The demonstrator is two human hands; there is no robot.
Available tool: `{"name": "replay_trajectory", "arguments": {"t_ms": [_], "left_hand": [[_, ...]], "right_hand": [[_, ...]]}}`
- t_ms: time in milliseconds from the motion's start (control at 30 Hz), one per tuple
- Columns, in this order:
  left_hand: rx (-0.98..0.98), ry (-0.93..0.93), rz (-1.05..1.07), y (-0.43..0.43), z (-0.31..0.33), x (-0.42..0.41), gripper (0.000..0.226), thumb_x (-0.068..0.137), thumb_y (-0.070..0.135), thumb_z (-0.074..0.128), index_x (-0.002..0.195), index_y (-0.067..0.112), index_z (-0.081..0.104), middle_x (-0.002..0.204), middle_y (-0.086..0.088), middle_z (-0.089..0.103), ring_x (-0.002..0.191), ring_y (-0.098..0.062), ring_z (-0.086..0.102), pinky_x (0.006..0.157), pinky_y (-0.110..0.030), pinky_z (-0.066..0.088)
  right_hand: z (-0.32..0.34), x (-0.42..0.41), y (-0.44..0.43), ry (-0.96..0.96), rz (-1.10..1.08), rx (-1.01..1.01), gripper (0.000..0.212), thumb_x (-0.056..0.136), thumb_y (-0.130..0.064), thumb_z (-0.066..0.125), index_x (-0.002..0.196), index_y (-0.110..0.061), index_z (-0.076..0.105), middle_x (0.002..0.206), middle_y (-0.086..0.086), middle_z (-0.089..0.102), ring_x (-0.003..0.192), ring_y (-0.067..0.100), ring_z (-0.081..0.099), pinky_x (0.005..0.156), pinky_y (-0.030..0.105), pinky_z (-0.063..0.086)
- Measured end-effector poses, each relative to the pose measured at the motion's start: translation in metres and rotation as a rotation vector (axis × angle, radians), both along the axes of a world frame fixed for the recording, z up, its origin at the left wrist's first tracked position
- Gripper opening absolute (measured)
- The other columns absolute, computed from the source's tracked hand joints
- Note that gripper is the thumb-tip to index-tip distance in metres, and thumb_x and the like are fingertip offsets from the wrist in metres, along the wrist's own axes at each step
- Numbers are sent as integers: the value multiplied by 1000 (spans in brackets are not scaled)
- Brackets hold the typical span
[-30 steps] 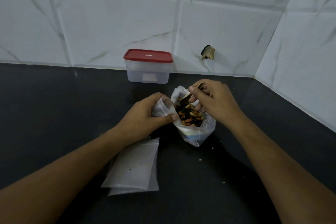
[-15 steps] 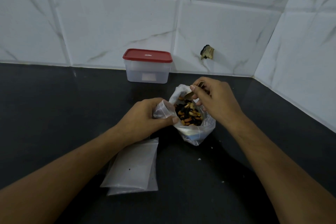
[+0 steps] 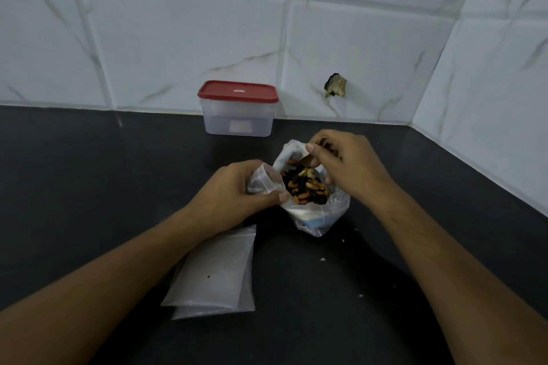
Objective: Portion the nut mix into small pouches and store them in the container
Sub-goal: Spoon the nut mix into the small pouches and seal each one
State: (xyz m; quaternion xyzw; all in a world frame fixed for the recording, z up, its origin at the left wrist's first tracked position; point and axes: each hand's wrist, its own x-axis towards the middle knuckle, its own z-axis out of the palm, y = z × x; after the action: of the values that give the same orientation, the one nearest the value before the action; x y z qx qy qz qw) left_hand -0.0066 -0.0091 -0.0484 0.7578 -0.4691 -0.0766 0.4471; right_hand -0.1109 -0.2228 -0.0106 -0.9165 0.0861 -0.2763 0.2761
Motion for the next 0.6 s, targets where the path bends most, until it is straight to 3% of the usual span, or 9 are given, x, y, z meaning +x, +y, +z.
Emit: {"name": "replay_trajectory", "arguments": {"t_ms": [100,233,433,600], "left_hand": [[-8,3,-2,0,0,0,27,87,36,77,110,25,69,100,8,75,90,-4,71,81,-24,59],[-9,16,-8,0,0,-1,28,87,36,77,111,26,68,102,9,75,91,-2,71,81,-22,58],[-9,10,-8,0,0,0,28,86,38,77,110,27,68,100,8,75,90,-4,71,81,-23,58],[-8,6,-6,0,0,0,29,87,37,77,112,26,68,101,9,74,90,0,70,78,-16,56]], "right_hand": [[1,0,1,21,16,36,17,104,-32,60,95,-23,70,77,-1,75,51,5,65,56,25,54],[6,-4,-1,-88,7,200,24,105,-30,59,90,-14,69,71,4,73,49,14,65,53,26,54],[2,-2,0,15,17,109,19,105,-31,59,92,-21,69,74,2,74,51,13,68,55,25,56],[4,-2,-2,-80,8,253,28,105,-31,59,91,-9,69,67,7,71,51,17,67,58,36,62]]}}
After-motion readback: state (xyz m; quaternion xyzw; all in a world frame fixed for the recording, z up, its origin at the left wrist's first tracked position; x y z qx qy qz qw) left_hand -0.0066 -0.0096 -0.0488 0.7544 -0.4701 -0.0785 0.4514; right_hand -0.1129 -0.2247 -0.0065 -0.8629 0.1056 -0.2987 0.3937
